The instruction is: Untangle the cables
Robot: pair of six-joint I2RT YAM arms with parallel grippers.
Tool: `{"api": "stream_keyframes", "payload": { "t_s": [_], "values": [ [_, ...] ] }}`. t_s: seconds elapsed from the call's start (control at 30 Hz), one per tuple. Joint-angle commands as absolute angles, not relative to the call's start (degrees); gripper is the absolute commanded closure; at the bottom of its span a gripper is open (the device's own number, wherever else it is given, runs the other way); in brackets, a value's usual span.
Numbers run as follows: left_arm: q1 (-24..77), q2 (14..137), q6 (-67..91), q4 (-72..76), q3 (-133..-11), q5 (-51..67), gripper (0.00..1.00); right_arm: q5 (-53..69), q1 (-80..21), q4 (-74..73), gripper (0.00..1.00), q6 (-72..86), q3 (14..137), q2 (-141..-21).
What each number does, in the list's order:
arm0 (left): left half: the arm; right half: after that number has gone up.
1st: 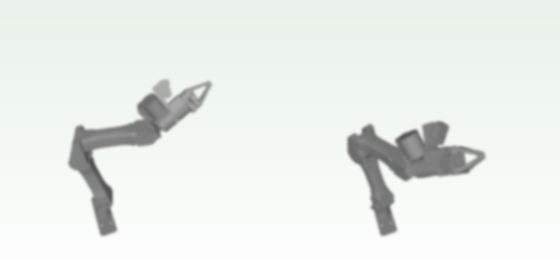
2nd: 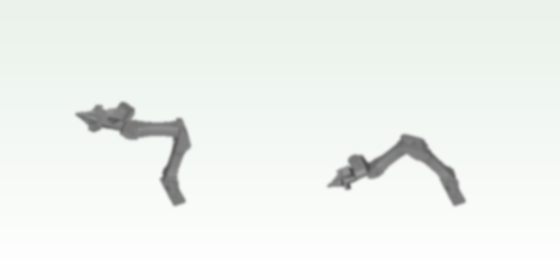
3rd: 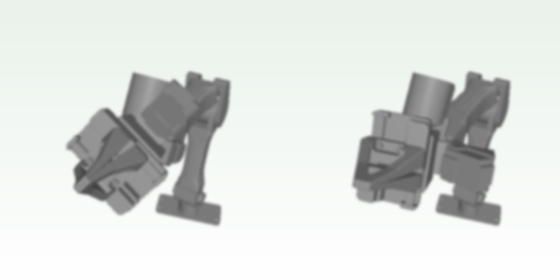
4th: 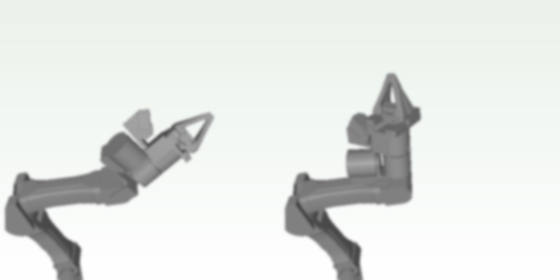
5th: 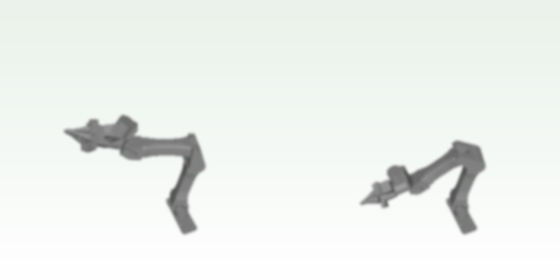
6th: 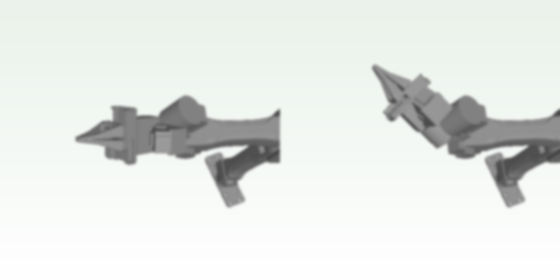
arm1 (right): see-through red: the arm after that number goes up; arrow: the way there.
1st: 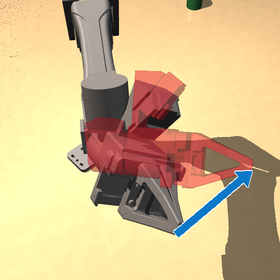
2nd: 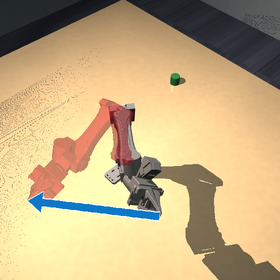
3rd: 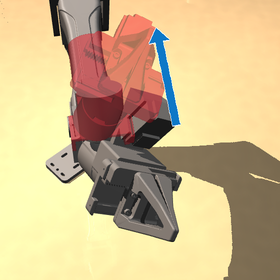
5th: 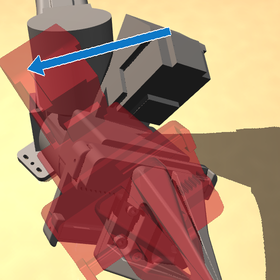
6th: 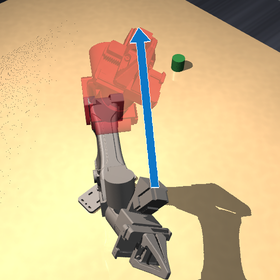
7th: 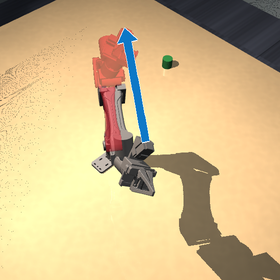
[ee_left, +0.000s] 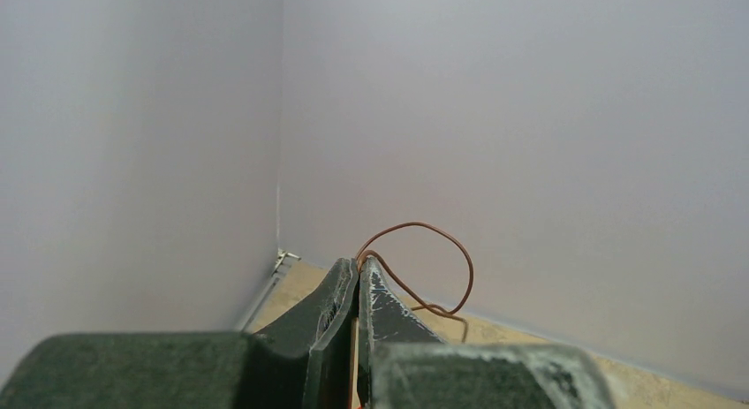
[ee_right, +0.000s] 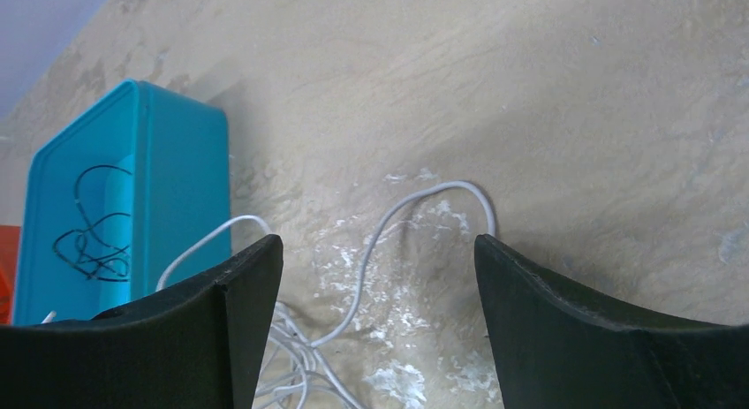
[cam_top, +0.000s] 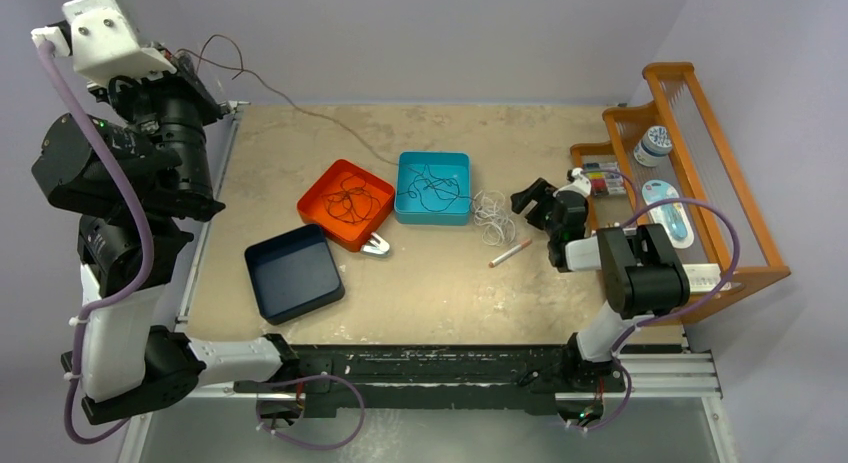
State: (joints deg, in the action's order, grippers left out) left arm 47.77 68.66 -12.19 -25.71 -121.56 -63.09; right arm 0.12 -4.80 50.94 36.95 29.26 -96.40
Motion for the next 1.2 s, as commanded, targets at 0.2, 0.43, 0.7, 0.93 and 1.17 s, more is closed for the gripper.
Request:
{"api": "stream_keyframes", "payload": {
  "t_s": [0.2,0.43,0.7,0.93,1.17],
  "values": [
    [47.81,69.16,-11.88,-25.49,-120.50,-56.12,1.00,5.93,-4.49,61.45,0.17,27.98,25.74,-85.78],
    [47.83,69.04,-11.76,-25.37,-120.26,-55.72,1.00,19.34,-5.67,62.42,0.18,18.91,24.66,-78.56],
    [47.81,69.31,-11.50,-25.36,-120.34,-55.10,1.00,26.93,-14.90,59.47,0.18,3.05,27.26,-74.68],
    [47.79,69.00,-11.16,-25.84,-120.54,-54.95,1.00,34.21,-17.13,57.17,0.20,-3.49,29.11,-75.59],
    [47.81,68.80,-10.81,-26.06,-120.41,-54.67,1.00,30.82,-21.64,47.95,0.22,-11.02,34.84,-80.26]
  ]
}}
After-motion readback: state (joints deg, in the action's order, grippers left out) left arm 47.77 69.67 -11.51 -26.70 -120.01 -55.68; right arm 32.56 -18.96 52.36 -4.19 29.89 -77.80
